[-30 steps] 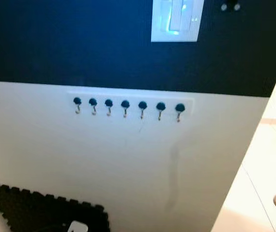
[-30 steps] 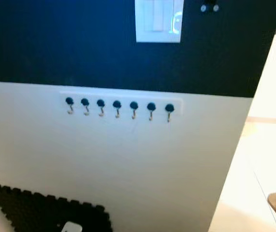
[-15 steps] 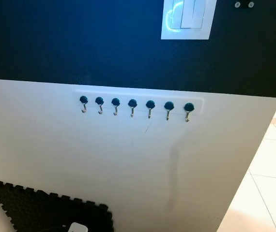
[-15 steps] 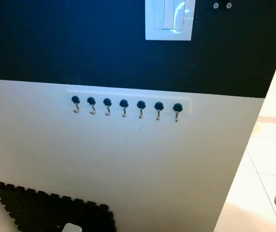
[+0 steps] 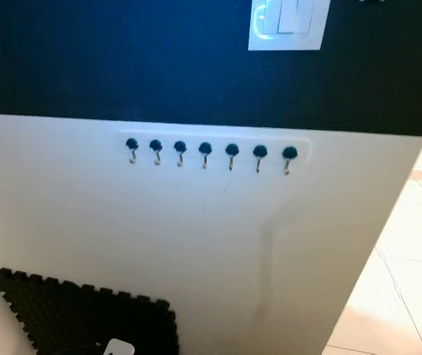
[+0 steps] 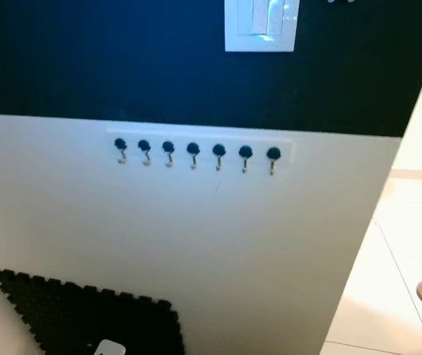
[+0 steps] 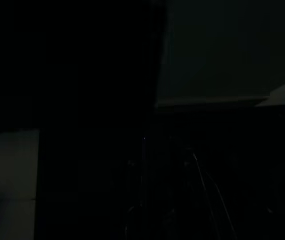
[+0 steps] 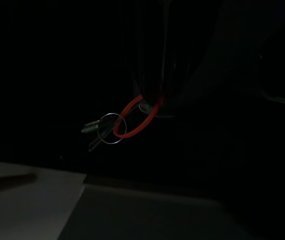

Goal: Hang keys on a hook

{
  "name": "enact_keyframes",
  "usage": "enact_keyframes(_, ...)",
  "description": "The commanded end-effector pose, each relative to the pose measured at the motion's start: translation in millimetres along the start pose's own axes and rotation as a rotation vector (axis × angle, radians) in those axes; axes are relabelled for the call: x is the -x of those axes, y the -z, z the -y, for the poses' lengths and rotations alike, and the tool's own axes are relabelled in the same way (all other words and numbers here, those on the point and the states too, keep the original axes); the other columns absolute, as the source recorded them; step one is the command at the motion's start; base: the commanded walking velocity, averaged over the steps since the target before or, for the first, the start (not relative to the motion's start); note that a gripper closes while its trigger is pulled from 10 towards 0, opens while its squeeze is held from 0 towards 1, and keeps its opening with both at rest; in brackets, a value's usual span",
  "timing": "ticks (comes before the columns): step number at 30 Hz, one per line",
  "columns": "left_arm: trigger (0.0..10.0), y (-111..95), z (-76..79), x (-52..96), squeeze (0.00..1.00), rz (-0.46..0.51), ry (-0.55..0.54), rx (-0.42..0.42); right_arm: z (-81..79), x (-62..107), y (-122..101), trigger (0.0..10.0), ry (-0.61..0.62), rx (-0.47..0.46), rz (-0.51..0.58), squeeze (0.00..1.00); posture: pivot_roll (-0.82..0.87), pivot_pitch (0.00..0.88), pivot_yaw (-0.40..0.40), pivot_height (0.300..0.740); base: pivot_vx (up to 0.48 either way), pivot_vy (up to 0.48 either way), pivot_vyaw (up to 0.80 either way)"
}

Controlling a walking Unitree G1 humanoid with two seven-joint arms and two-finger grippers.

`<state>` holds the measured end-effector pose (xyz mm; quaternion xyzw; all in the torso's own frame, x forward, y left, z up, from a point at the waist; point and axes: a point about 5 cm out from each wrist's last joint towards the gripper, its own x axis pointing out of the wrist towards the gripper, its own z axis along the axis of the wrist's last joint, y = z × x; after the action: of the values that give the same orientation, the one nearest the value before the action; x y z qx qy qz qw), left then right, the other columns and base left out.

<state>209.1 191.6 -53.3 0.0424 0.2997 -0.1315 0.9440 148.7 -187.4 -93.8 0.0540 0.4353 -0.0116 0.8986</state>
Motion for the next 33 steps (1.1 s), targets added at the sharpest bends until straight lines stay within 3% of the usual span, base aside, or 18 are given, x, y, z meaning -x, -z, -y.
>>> enact_keyframes(1, 10.0, 4.2, -3.2, 2.2, 0.00, -0.023, -0.016, -0.001, -0.6, 1.0, 4.0, 10.0, -0.001, -0.004, -0.012, 0.00, 0.03, 0.038, 0.029, 0.740, 0.000, 0.000, 0.00)
enact_keyframes(29, 10.0, 0.4, -3.7, -0.1, 0.00, -0.032, 0.012, -0.044, -1.7, 0.6, 3.2, 10.0, -0.001, -0.010, -0.008, 0.00, 0.03, 0.024, 0.037, 0.740, 0.000, 0.000, 0.00)
enact_keyframes(33, 10.0, 1.4, -3.4, 0.0, 0.00, -0.043, 0.014, -0.056, -1.8, 0.5, 3.0, 10.0, -0.001, -0.010, -0.007, 0.00, 0.03, 0.025, 0.036, 0.740, 0.000, -0.480, 0.00)
